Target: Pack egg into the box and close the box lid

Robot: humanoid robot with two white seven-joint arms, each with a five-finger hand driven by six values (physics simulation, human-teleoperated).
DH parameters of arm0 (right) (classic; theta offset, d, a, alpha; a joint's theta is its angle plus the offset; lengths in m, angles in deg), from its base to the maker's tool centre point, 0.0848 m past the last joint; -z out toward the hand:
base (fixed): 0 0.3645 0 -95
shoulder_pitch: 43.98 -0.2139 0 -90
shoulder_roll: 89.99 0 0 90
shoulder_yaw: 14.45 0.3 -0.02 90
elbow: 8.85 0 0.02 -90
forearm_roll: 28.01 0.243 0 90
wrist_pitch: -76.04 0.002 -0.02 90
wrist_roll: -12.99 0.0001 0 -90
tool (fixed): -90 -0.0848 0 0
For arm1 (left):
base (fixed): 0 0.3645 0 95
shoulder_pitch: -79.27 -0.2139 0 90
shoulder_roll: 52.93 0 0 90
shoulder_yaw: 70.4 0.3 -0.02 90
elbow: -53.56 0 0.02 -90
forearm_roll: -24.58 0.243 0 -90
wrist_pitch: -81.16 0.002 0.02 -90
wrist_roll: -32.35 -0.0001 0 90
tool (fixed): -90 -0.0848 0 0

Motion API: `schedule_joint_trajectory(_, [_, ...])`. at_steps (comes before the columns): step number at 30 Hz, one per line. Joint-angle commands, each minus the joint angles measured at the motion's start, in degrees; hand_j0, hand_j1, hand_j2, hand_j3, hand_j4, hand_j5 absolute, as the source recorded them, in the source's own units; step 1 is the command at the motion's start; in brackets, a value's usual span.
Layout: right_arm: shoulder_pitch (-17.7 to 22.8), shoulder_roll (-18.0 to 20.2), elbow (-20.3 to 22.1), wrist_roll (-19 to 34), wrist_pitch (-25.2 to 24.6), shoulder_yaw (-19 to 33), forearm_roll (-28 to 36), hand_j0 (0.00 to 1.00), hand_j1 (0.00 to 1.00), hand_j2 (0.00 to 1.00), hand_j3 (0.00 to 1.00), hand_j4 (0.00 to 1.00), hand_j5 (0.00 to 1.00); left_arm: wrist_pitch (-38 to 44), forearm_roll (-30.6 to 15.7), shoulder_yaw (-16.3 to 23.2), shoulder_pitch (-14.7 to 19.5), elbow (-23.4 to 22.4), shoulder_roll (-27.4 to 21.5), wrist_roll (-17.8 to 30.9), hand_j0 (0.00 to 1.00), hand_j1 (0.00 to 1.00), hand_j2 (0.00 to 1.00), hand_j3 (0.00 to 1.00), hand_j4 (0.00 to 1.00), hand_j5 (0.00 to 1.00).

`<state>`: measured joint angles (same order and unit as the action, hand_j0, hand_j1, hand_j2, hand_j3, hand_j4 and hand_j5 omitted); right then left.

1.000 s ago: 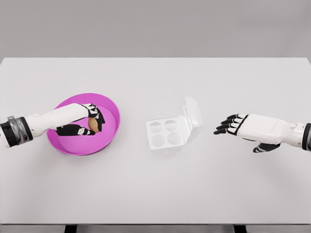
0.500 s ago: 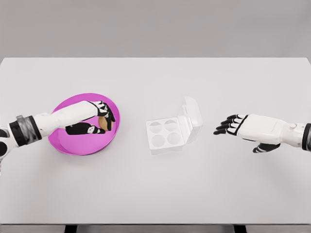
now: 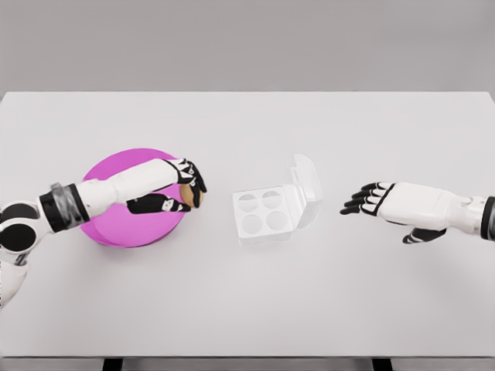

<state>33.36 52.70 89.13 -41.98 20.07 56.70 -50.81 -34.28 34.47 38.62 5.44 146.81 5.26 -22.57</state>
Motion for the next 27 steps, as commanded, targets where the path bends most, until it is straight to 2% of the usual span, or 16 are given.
schedule_joint_trajectory(1, [0.00, 0.05, 0.02, -0.02, -0.19, 0.03, 0.30, 1.00, 1.00, 1.00, 1.00, 1.00, 1.00, 0.30, -0.22, 0.14, 0.00, 0.00, 0.78, -0.08, 0.33, 0.33, 0.33, 0.33, 0.33, 0.33])
schedule_joint_trajectory(5, [-0.26, -0.30, -0.24, -0.02, -0.81, 0.03, 0.39, 1.00, 1.00, 1.00, 1.00, 1.00, 1.00, 0.39, 0.84, 0.14, 0.26, 0.00, 2.45, -0.08, 0.33, 0.33, 0.33, 0.33, 0.33, 0.33])
schedule_joint_trajectory(13, [-1.32, -0.65, -3.31, -0.02, -0.89, 0.12, 0.39, 1.00, 1.00, 1.00, 1.00, 1.00, 1.00, 0.39, 2.51, 0.31, 0.18, 0.00, 4.99, -0.08, 0.32, 0.32, 0.32, 0.32, 0.32, 0.32])
schedule_joint_trajectory(17, [-1.41, -0.83, -3.32, -0.02, -0.89, 0.12, 0.39, 1.00, 1.00, 1.00, 1.00, 1.00, 1.00, 0.39, 4.79, 0.40, 0.18, -0.09, 7.11, -0.08, 0.32, 0.32, 0.32, 0.32, 0.32, 0.32])
schedule_joint_trajectory(27, [-1.41, -1.00, -4.11, -0.02, -0.81, 0.56, 0.39, 1.00, 1.00, 1.00, 1.00, 1.00, 1.00, 0.39, 7.17, 1.19, 0.00, -0.27, 10.62, -0.08, 0.32, 0.32, 0.32, 0.32, 0.32, 0.32])
